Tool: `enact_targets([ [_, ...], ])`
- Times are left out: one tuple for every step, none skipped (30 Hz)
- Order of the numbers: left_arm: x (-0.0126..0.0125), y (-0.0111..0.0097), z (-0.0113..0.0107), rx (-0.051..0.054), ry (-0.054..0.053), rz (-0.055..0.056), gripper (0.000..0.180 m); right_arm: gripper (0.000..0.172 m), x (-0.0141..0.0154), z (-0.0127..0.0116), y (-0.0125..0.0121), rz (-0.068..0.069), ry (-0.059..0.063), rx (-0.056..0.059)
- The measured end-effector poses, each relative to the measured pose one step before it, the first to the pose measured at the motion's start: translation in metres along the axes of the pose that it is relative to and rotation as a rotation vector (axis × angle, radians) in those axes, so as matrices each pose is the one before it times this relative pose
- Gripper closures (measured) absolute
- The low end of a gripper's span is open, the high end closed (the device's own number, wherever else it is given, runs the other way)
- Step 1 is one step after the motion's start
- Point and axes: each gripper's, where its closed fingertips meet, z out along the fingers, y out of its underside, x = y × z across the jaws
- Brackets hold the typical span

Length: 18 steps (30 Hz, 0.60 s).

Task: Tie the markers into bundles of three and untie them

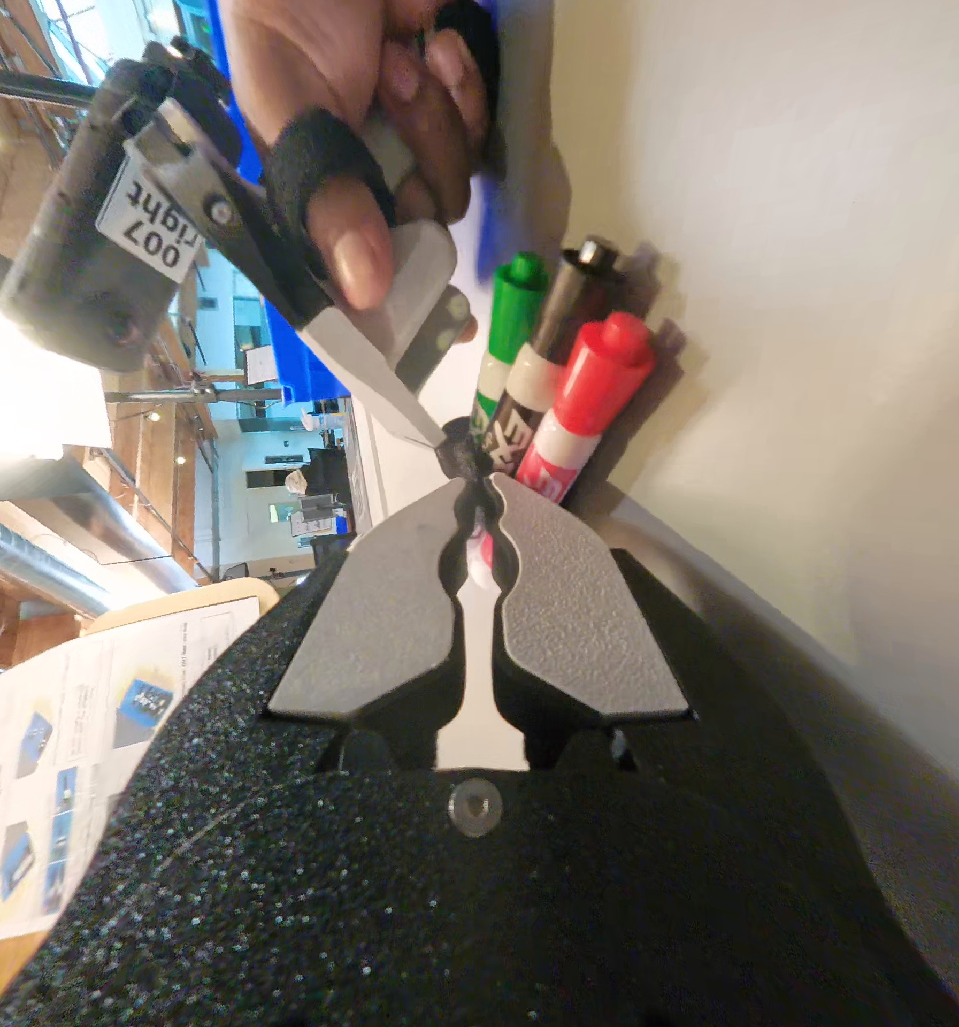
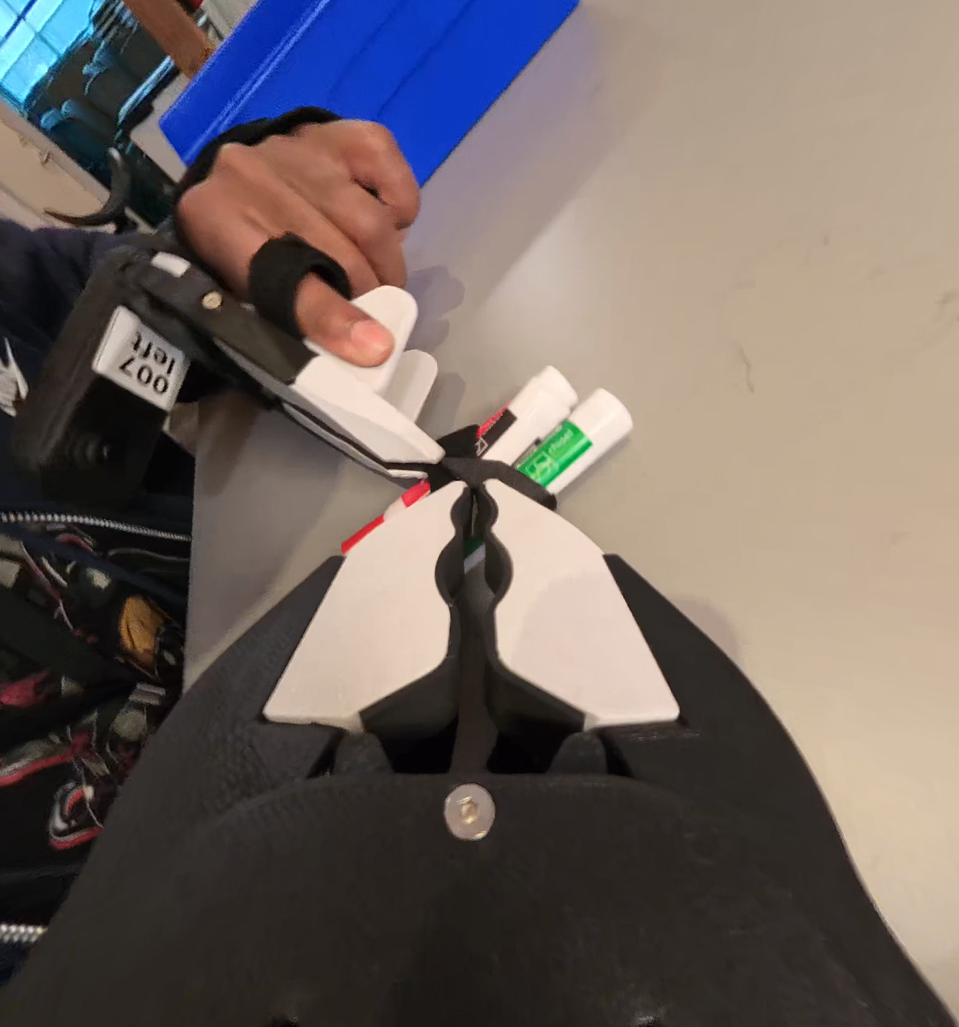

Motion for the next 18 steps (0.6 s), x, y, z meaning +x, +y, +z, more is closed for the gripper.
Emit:
enact_targets([
  [-0.00171, 0.00023, -0.00051, 0.0041, -0.0046, -0.0162, 0.178, 0.17, -0.00222, -0.00163, -0.00232, -0.0532, 0.0069, 0.0111],
  [-0.00095, 0.00103, 0.00009, -0.004, -0.0015, -0.0101, 0.178, 0.17, -0.0025, -0.00138, -0.0028, -0.0673, 0.0115, 0.0128],
  [0.0001, 0.00082, 0.00027, -0.0024, 0.0015, -0.0048, 0.178, 0.168, -0.00156, -0.00113, -0.00259, -0.0655, 0.0188, 0.0107],
  [0.00031, 0.00084, 0.00036, -0.0041, -0.0001, 0.0006, 0.178, 0.167, 0.00059, -0.0005, -0.00189, -0.0493, 0.0278, 0.0064],
  [0.00015, 0.00036, 0.00017, -0.0019, -0.0029, 0.0043, 0.178, 0.166, -0.00152, 0.0006, -0.00032, -0.034, 0.0061, -0.0028],
  [0.00023, -0.00025, 0.00016, 0.0015, -0.0004, 0.0018, 0.178, 0.165, -0.00212, 0.00151, 0.00011, -0.0172, -0.0049, -0.0061],
  [-0.0001, -0.00046, -0.00005, 0.0017, 0.0, -0.0017, 0.177, 0.163, -0.00176, 0.00211, 0.00095, -0.0096, -0.0055, -0.0113],
  [-0.00035, -0.00022, -0.00003, -0.0001, -0.0003, -0.0011, 0.177, 0.161, -0.00169, 0.00235, 0.00219, -0.0118, -0.0058, -0.0205],
  [-0.00021, -0.00007, -0.00015, -0.001, -0.001, 0.002, 0.177, 0.16, 0.00009, 0.00191, 0.00109, -0.0109, 0.0082, -0.0131],
  [0.00012, -0.00016, -0.00008, -0.0008, -0.0007, 0.0037, 0.177, 0.159, 0.00069, 0.00124, -0.00019, -0.0114, 0.012, -0.0043],
  [0.0, -0.00018, 0.00002, -0.0006, -0.0011, 0.004, 0.178, 0.159, -0.00009, 0.00127, -0.00044, -0.0112, 0.0061, -0.0021],
  [-0.00002, -0.00028, 0.00015, -0.0013, -0.0006, 0.0033, 0.178, 0.158, 0.00058, 0.00149, 0.00039, -0.0055, 0.0089, -0.0078],
  [-0.00003, -0.00052, 0.00004, -0.0004, -0.001, 0.0037, 0.178, 0.158, 0.00062, 0.00177, 0.00129, -0.0039, 0.0082, -0.0141],
  [0.00017, -0.0006, 0.00002, 0.0009, -0.0002, 0.0027, 0.178, 0.157, 0.00019, 0.00156, 0.00117, -0.0061, 0.0068, -0.0126],
  [0.00016, -0.00065, -0.00004, 0.0013, -0.0006, 0.0025, 0.178, 0.157, 0.0012, 0.00097, 0.00045, -0.0034, 0.0134, -0.0062],
  [0.00029, -0.0004, 0.00011, -0.0005, 0.0014, 0.0029, 0.178, 0.157, 0.00092, 0.00102, 0.00101, 0.0007, 0.0082, -0.01],
  [0.00015, 0.00003, 0.00011, -0.0015, -0.0002, 0.0013, 0.178, 0.157, 0.0002, 0.0004, 0.00044, -0.0001, 0.0015, -0.0042],
  [-0.00013, -0.00033, -0.00013, 0.0016, -0.0004, -0.0004, 0.178, 0.158, 0.00002, -0.0001, 0.00005, 0.0004, 0.0002, 0.0002],
])
